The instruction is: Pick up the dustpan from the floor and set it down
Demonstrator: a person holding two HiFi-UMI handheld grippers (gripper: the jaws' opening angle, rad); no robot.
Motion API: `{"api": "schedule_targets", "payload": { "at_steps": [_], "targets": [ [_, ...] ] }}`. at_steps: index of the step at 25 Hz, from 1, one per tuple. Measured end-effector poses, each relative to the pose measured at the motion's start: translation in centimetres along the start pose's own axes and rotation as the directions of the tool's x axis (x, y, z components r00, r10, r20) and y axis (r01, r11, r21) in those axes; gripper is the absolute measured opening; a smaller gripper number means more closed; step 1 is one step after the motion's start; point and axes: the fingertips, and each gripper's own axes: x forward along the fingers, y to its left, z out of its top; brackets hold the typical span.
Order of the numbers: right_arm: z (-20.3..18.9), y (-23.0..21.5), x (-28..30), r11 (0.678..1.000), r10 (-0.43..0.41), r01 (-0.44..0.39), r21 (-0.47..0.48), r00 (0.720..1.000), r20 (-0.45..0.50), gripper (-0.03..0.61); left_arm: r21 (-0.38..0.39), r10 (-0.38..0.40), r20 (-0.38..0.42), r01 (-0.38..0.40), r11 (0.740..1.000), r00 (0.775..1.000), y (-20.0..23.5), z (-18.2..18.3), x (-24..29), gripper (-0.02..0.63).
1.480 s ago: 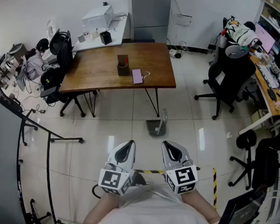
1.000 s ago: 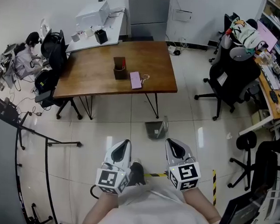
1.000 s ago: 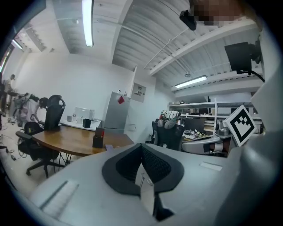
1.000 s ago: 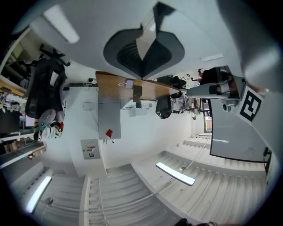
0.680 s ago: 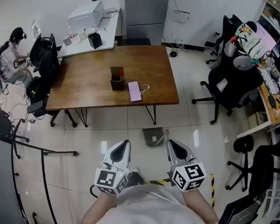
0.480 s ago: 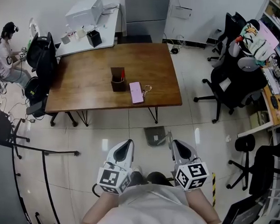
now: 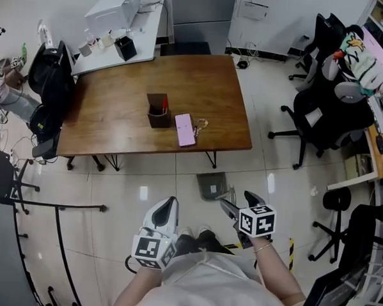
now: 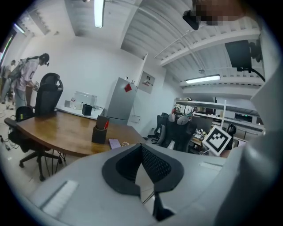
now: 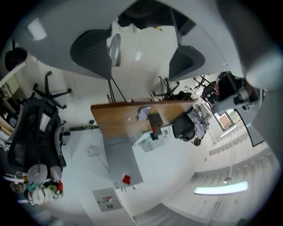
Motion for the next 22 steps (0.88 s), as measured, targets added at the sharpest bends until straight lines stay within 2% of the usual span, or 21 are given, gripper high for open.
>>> {"api": "schedule_targets", "payload": {
  "at_steps": [3,6,9,12,14,16,17,22],
  "targets": [
    [-4.9,-3.5,5.6,0.998,-0.057,0.061,0.017,0.984,-0.169,0.449,0.009,0.013,-0.035,-0.013,1.0,0.999,1.1,-2.9,0.8,0.012],
    [-8.3,-6.9,9.5,0.989,-0.139,0.146,0.004,0.951,-0.277,0.454,0.023,0.02,-0.063,-0.018,1.0,0.998,2.4,-6.0,1.7,0.012],
    [-11.2,-8.5,12.4,0.986,-0.162,0.163,-0.03,0.911,-0.38,0.45,0.009,0.05,-0.083,-0.049,0.999,0.995,4.4,-8.7,2.5,0.012],
    [-13.8,-9.4,14.1,0.982,-0.189,0.156,-0.11,0.867,-0.46,0.357,-0.003,0.062,-0.097,-0.062,0.998,0.993,5.6,-10.5,3.3,0.012],
    [-14.6,-10.0,14.7,0.975,-0.22,0.184,-0.121,0.853,-0.473,0.226,-0.007,0.058,-0.103,-0.059,0.998,0.993,5.9,-11.3,3.8,0.012],
    [-14.7,-9.8,15.3,0.979,-0.199,0.193,-0.063,0.858,-0.474,0.071,-0.011,0.055,-0.113,-0.056,0.998,0.992,6.2,-11.9,4.0,0.012],
    [-14.7,-9.5,15.6,0.981,-0.182,0.19,-0.032,0.863,-0.472,0.043,-0.014,0.053,-0.12,-0.055,0.998,0.991,6.3,-12.2,4.0,0.012],
    [-14.2,-9.0,15.0,0.981,-0.153,0.189,0.035,0.879,-0.452,0.003,-0.026,0.023,-0.135,-0.027,0.999,0.991,5.6,-11.8,3.9,0.012]
  ]
}}
